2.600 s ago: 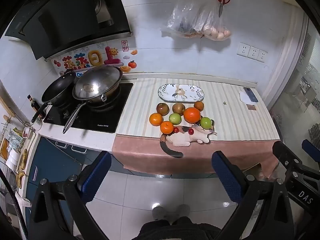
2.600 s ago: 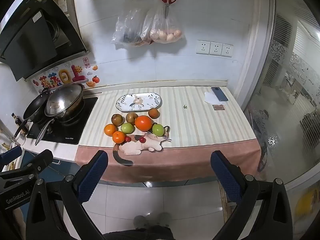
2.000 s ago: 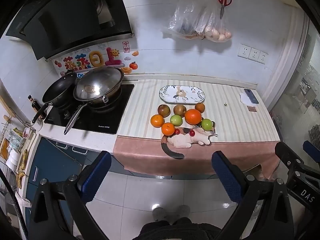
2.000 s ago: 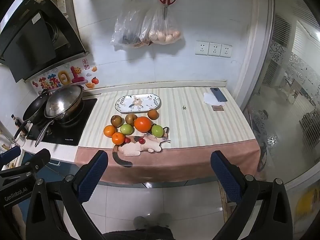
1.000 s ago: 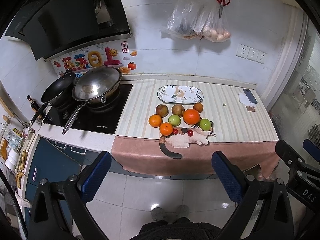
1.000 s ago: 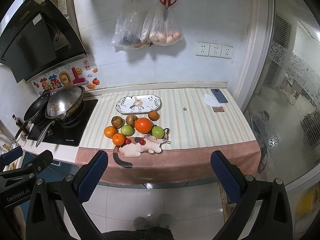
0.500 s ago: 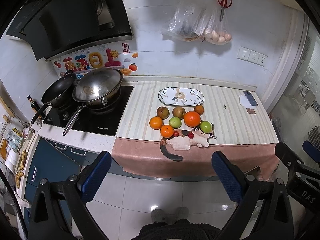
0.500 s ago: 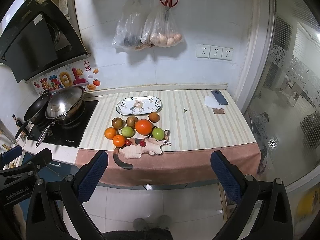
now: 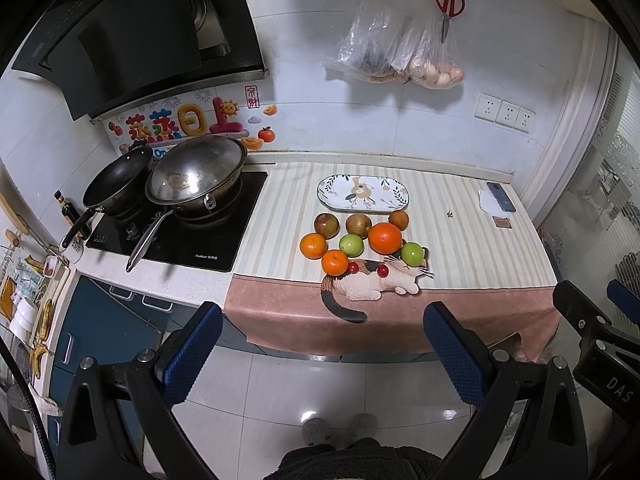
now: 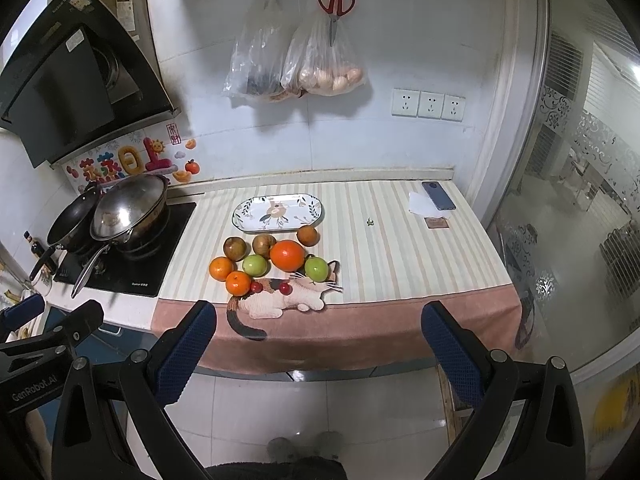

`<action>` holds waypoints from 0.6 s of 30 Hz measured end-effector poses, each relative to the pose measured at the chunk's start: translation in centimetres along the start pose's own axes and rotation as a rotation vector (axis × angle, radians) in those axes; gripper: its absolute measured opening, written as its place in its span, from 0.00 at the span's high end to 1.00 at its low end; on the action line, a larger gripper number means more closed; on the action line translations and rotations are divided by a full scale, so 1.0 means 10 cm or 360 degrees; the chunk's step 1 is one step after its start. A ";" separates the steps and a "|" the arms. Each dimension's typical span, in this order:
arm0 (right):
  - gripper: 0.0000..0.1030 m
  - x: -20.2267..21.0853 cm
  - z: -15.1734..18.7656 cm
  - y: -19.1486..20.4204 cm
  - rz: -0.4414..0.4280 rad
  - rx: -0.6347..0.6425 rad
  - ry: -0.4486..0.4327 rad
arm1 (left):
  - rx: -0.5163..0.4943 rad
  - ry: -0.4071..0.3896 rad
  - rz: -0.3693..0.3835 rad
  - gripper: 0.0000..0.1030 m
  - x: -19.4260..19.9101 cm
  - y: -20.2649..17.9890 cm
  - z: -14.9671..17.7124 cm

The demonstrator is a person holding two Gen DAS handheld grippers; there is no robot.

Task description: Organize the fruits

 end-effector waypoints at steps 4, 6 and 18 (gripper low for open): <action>0.00 0.01 -0.01 0.00 -0.0001 -0.0002 -0.0005 | 0.0001 0.0000 0.0000 0.00 0.00 0.00 0.00; 0.00 0.01 -0.01 0.01 0.0000 -0.0001 -0.0007 | 0.0000 -0.0001 -0.0002 0.00 0.00 0.00 -0.01; 0.00 0.00 -0.02 0.04 -0.0010 -0.0023 -0.0005 | 0.0001 -0.0007 0.0002 0.00 0.00 0.00 0.01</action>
Point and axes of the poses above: each gripper's, at about its wrist camera, not at the fingertips, and x roughly against the way its jaws point, y to its left, z to its underside, the point moved 7 cm from there along -x, roughly the way its jaws point, and after that the axes turned 9 degrees about y, right-handed, at the moved point
